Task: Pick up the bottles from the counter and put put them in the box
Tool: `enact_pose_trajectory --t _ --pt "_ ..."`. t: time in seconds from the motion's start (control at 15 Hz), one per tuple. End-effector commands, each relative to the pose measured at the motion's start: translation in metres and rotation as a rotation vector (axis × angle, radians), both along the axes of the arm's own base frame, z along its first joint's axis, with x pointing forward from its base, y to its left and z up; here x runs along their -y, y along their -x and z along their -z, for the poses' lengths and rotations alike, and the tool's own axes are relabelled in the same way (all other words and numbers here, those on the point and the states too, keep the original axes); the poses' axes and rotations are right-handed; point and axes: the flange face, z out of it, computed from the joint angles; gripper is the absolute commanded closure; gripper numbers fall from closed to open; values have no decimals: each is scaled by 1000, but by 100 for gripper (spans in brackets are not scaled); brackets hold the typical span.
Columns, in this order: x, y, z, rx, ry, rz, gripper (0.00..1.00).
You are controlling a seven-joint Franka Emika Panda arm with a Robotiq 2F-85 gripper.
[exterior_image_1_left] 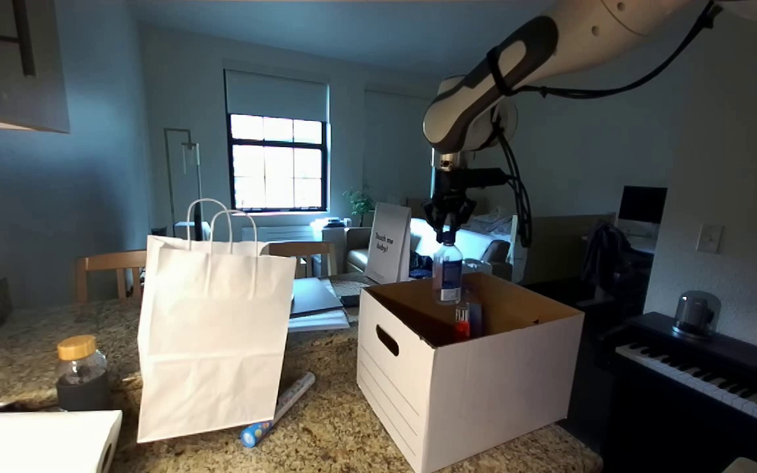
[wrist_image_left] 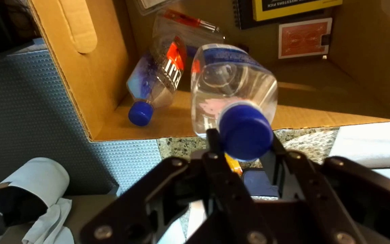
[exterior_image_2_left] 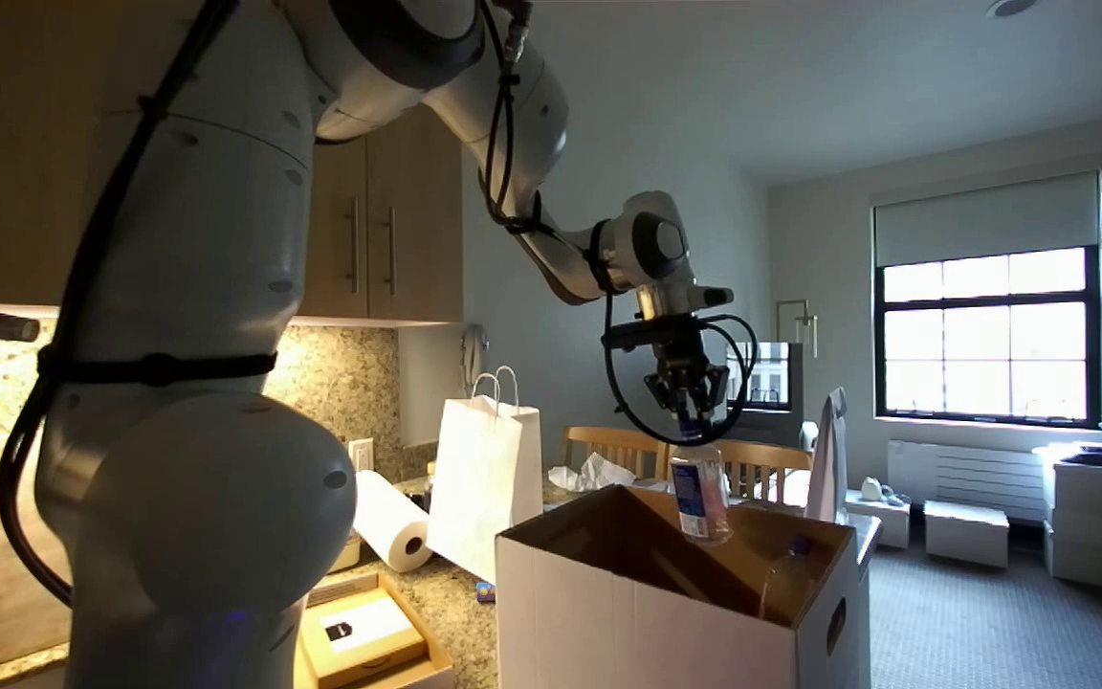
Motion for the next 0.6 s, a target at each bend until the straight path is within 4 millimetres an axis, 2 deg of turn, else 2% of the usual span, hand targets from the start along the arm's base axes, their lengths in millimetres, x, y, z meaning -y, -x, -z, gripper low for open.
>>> enact_pose_trajectory --t 0.0,0.13,0.53 --pt "-4 -18 22 10 4 15 87" --pt "-6 -21 40 -27 -3 5 87" --pt "12 -34 98 -97 -55 34 87"
